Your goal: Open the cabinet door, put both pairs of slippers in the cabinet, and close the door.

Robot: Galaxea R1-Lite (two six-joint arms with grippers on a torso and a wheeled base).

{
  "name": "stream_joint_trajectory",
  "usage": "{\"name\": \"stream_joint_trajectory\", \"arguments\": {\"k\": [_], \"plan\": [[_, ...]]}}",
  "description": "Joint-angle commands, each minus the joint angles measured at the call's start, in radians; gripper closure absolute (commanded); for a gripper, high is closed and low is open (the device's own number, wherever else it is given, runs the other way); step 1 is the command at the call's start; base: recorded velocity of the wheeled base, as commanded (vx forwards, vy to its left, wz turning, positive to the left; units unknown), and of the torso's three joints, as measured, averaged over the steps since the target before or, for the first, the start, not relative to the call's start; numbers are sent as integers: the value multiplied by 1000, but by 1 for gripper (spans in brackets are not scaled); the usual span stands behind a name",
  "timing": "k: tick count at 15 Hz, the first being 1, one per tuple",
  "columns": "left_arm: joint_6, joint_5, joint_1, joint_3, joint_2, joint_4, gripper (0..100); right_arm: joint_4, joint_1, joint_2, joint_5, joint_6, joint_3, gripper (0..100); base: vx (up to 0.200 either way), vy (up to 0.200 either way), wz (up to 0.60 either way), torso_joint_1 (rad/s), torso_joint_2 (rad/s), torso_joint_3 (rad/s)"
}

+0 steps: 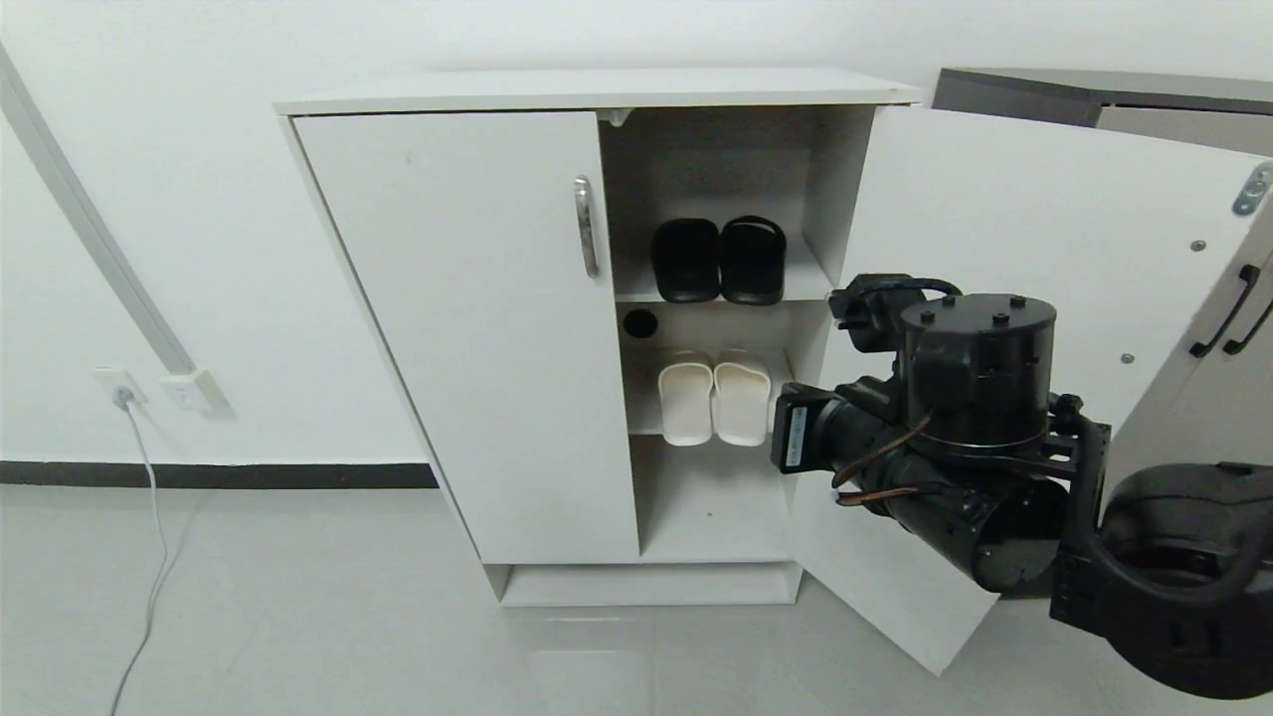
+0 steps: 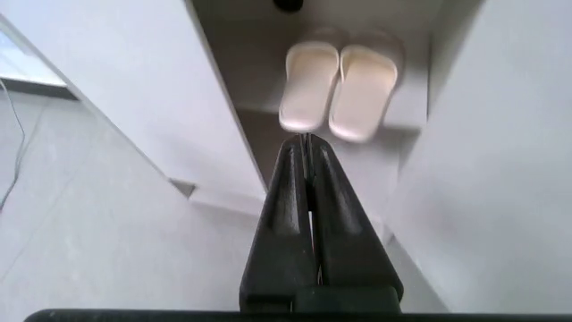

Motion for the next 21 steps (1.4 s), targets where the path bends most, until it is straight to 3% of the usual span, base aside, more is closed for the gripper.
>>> {"name": "stream_joint_trajectory", "arguments": {"k": [1,8,21], "plan": [[0,2,0,0,1,0,100,-7,-8,20,13,-2,15,100,-200,0,0,7,2,2],[0,5,0,0,1,0,100,-88,-22,43,59,-36,79,100,0,0,0,0,0,0],[-2,5,0,0,1,0,100,-90,-22,63,59,-37,99,100,0,0,0,0,0,0]]}}
